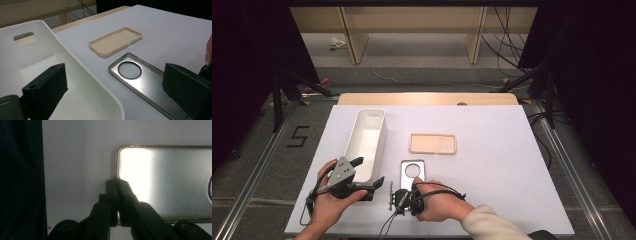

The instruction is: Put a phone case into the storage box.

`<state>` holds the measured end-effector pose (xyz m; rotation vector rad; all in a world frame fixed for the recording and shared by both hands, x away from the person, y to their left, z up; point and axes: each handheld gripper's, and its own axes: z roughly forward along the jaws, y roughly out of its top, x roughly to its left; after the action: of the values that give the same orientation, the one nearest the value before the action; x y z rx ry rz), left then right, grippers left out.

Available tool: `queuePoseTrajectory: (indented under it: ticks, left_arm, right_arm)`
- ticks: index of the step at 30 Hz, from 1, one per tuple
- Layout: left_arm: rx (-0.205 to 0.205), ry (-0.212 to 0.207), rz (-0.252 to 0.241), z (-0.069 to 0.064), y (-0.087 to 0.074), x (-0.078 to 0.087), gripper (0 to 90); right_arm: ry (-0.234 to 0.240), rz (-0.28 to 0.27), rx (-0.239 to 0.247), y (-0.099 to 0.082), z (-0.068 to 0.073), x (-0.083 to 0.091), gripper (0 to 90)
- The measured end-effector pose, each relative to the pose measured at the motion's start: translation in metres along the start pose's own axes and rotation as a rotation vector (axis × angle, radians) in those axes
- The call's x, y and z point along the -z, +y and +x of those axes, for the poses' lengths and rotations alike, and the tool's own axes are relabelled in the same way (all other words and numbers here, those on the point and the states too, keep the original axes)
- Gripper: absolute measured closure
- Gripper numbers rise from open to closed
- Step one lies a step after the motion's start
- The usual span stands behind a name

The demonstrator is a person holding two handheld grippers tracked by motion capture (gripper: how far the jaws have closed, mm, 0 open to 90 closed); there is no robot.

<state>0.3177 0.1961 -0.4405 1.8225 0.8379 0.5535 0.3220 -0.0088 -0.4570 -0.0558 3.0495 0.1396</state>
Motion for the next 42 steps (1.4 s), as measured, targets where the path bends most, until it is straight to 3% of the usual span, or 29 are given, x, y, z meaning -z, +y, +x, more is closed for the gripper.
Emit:
queuePoseTrajectory:
  ticks: [15, 25, 28, 31, 42]
  left_arm:
    - [0.005, 0.01, -0.01, 0.001, 0.0, 0.001, 6.2]
    - [0.01, 0.015, -0.014, 0.002, 0.001, 0.002, 6.6]
    - [0.013, 0.014, -0.018, 0.002, 0.001, 0.002, 6.8]
    - [0.014, 0.013, -0.017, 0.002, 0.001, 0.002, 6.9]
    - [0.02, 0.003, -0.027, -0.003, 0.007, 0.0, 9.8]
  right_arm:
    - [0.037, -0.076, -0.051, -0.009, -0.005, 0.012, 88.4]
    - [0.056, -0.205, -0.103, -0.023, -0.015, 0.026, 88.4]
    - [0.056, -0.27, -0.152, -0.033, -0.018, 0.032, 88.4]
    - [0.053, -0.321, -0.169, -0.04, -0.021, 0.036, 88.4]
    - [0.023, -0.477, -0.201, -0.059, -0.03, 0.051, 88.4]
